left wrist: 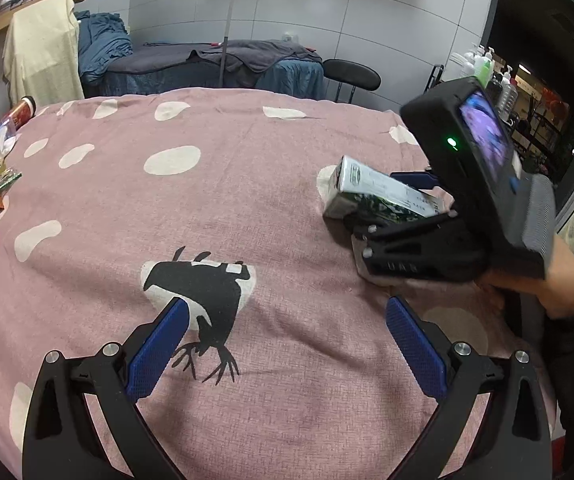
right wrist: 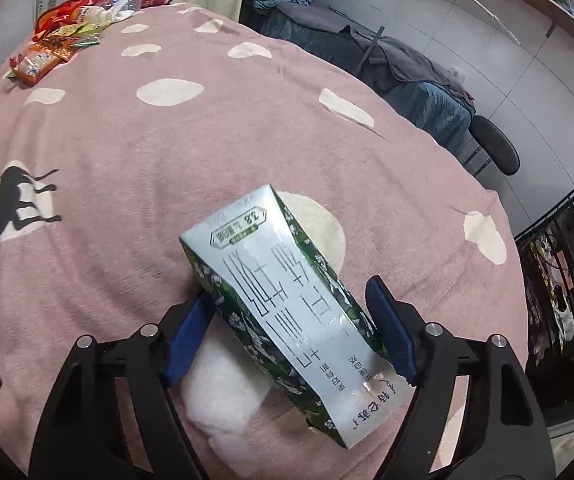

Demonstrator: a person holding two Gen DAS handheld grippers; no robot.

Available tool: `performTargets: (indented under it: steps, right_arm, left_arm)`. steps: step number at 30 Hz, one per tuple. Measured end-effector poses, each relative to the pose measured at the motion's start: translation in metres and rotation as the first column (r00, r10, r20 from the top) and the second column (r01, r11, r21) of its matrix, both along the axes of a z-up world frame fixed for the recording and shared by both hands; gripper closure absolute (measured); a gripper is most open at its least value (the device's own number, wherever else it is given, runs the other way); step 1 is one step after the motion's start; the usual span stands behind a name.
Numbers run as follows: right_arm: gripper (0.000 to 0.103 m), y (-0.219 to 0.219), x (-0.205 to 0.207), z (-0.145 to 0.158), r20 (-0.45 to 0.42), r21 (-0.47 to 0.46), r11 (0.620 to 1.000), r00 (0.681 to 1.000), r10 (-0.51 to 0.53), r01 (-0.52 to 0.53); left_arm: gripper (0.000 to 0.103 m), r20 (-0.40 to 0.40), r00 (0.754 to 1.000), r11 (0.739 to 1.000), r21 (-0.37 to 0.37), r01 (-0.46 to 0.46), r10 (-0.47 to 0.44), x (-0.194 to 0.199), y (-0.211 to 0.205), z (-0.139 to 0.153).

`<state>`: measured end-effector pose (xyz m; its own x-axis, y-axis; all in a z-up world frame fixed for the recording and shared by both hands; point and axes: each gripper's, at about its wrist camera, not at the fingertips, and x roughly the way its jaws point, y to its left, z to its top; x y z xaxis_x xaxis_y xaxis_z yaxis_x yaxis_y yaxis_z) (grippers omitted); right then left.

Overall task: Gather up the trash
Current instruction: 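Grasp the green-and-white milk carton with the right tool while the left tool grasps the white tissue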

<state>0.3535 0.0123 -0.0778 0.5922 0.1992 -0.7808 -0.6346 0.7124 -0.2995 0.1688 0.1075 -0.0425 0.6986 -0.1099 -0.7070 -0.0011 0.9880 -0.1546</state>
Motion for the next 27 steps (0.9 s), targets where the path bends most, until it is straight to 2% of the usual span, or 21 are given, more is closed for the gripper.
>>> performTargets:
  steps: [3, 5, 10, 14, 21, 24, 26, 27]
  right_arm:
    - [0.047, -0.012, 0.016, 0.004, -0.057, 0.072, 0.996, 0.997, -0.047, 0.051]
    - [0.051, -0.018, 0.019, 0.007, -0.063, 0.109, 0.991, 0.995, -0.075, 0.082]
    - [0.052, -0.056, 0.02, 0.031, -0.096, 0.289, 0.939, 0.981, -0.167, 0.188]
    - [0.052, -0.089, 0.007, 0.055, -0.078, 0.393, 0.887, 0.97, -0.228, 0.24]
    - [0.052, -0.132, -0.023, 0.076, -0.044, 0.459, 0.846, 0.957, -0.285, 0.273]
    - [0.052, -0.151, -0.037, 0.081, -0.039, 0.481, 0.827, 0.949, -0.313, 0.292]
    - [0.052, -0.163, -0.045, 0.083, -0.041, 0.501, 0.81, 0.943, -0.33, 0.305]
    - [0.052, -0.168, -0.048, 0.083, -0.041, 0.507, 0.805, 0.942, -0.334, 0.308]
  left_arm:
    - [0.005, -0.012, 0.999, 0.999, 0.019, 0.031, -0.031, 0.004, -0.008, 0.0]
    - [0.005, -0.021, 0.998, 0.997, 0.038, 0.064, -0.063, 0.01, -0.016, 0.0]
    - [0.006, -0.028, 0.988, 0.982, 0.109, 0.154, -0.152, 0.025, -0.044, 0.003]
    - [0.016, -0.103, 0.967, 0.958, 0.147, 0.246, -0.232, 0.048, -0.073, -0.002]
    - [0.024, -0.205, 0.943, 0.942, 0.159, 0.295, -0.261, 0.084, -0.107, -0.016]
    - [0.033, -0.261, 0.933, 0.934, 0.191, 0.301, -0.247, 0.097, -0.115, -0.029]
    - [0.05, -0.302, 0.922, 0.932, 0.191, 0.309, -0.244, 0.103, -0.116, -0.036]
    - [0.054, -0.319, 0.915, 0.93, 0.187, 0.316, -0.247, 0.104, -0.116, -0.039]
